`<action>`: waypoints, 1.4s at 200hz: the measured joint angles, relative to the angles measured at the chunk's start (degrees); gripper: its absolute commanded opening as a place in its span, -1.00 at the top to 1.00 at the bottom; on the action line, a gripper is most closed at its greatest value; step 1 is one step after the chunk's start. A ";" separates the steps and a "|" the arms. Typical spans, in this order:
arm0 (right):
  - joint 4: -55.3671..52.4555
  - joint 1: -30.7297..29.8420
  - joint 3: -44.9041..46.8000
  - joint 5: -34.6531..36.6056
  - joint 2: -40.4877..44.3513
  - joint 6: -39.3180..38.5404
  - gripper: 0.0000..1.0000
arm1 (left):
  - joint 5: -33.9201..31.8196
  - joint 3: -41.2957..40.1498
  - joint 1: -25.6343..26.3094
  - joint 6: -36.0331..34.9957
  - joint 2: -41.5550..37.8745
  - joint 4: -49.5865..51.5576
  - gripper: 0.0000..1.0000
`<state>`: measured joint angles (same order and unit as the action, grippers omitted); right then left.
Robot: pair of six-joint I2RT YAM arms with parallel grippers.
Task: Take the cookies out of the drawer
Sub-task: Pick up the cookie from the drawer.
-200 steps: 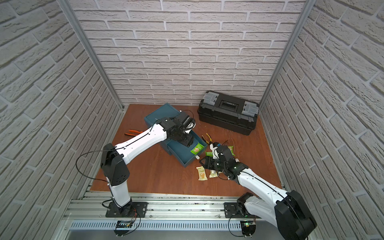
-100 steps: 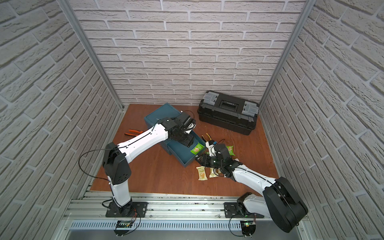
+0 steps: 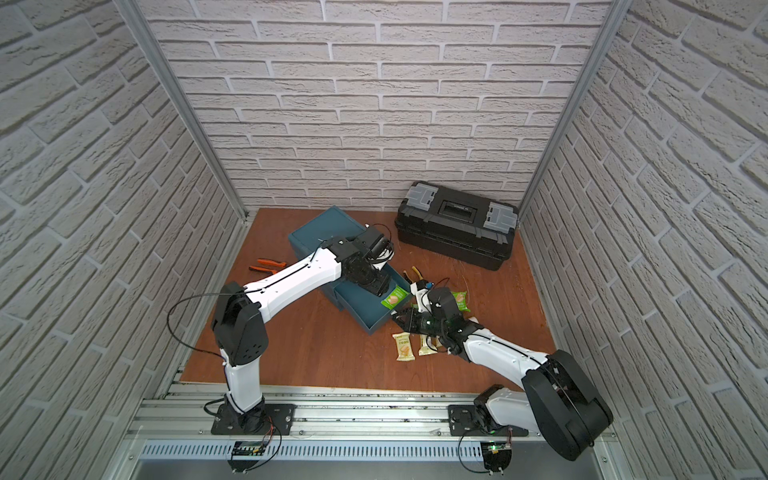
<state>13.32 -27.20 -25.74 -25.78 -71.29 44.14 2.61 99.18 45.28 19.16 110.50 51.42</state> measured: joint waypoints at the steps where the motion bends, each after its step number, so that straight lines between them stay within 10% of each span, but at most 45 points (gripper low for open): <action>1: 0.00 0.00 0.02 0.00 0.00 0.02 0.68 | 0.02 0.00 0.00 0.00 0.02 -0.02 -0.26; 171: 0.37 0.00 0.04 0.00 0.02 -1.14 0.92 | 7.06 7.61 1.66 -2.80 9.75 1.81 -0.30; 280: 0.17 0.00 0.02 0.04 0.02 -1.31 0.92 | -3.72 9.40 3.06 -4.66 11.67 6.27 -0.09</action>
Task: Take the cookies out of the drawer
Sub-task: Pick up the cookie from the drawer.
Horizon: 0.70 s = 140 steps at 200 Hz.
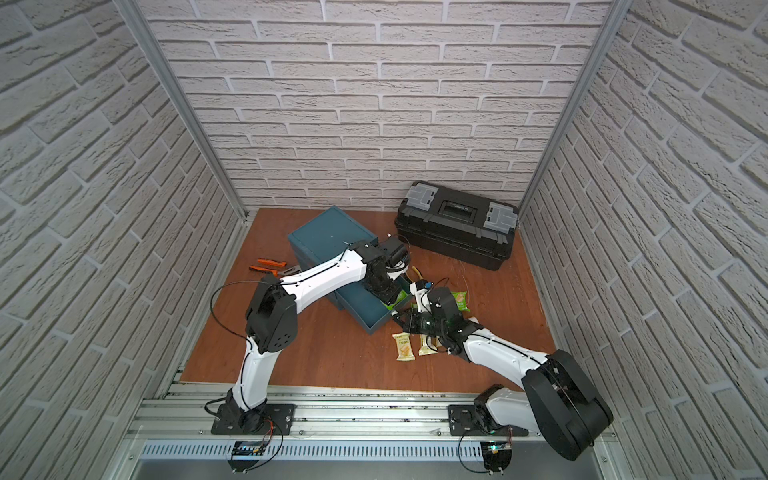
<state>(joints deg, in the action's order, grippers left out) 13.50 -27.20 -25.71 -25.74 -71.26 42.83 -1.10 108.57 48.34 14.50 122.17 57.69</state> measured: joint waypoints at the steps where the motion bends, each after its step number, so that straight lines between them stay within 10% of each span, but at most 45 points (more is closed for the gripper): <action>1: 0.02 0.00 0.00 0.00 0.00 0.00 0.93 | -0.17 0.02 0.02 0.02 0.00 0.02 -0.09; 84: 0.00 0.00 -0.11 -0.04 -0.17 0.00 0.93 | -6.25 1.95 1.16 -2.97 -0.09 0.92 -0.57; 140: -0.04 0.00 -0.11 -0.04 -0.15 -0.04 0.93 | -4.04 4.28 2.05 -5.09 0.55 1.03 -0.54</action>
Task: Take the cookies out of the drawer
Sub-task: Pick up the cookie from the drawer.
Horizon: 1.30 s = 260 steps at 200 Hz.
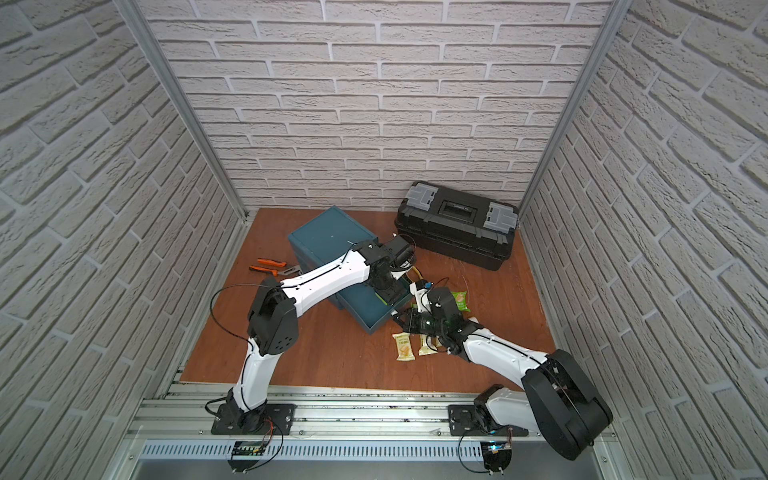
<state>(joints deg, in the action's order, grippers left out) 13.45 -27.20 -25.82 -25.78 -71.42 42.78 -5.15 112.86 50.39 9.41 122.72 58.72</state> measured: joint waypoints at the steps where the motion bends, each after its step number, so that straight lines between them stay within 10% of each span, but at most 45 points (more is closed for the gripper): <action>1: 0.00 0.00 0.00 0.00 0.00 -0.02 0.93 | 0.02 0.09 0.00 0.00 0.02 0.00 -0.54; 260: -2.12 0.00 -1.29 0.02 0.00 -1.22 0.94 | -2.97 3.67 0.11 0.26 1.14 1.42 0.12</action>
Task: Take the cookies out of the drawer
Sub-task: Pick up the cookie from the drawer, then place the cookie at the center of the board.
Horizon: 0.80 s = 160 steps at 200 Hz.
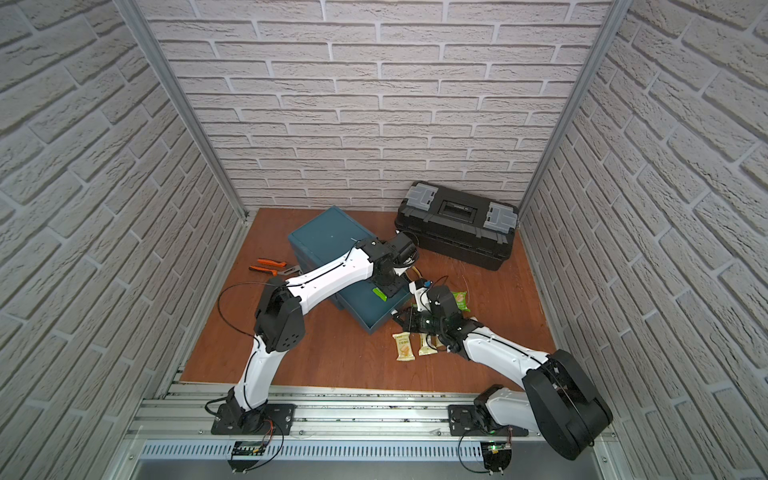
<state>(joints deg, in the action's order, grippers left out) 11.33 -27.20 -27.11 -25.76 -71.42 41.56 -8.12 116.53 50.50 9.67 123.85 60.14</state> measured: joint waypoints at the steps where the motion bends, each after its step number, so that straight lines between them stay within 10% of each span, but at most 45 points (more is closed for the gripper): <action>1: 0.00 0.00 0.00 0.00 0.00 0.00 0.93 | -0.02 -0.02 0.00 0.09 -0.20 0.00 0.12; 160: -1.42 0.00 -2.60 -1.14 -0.55 -0.48 0.93 | -5.22 -30.64 0.33 18.34 -40.63 1.62 0.15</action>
<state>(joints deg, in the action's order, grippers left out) 9.91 -27.20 -29.71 -26.89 -71.96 41.08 -13.34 85.89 50.83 28.01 83.22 61.76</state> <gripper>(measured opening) 0.089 0.450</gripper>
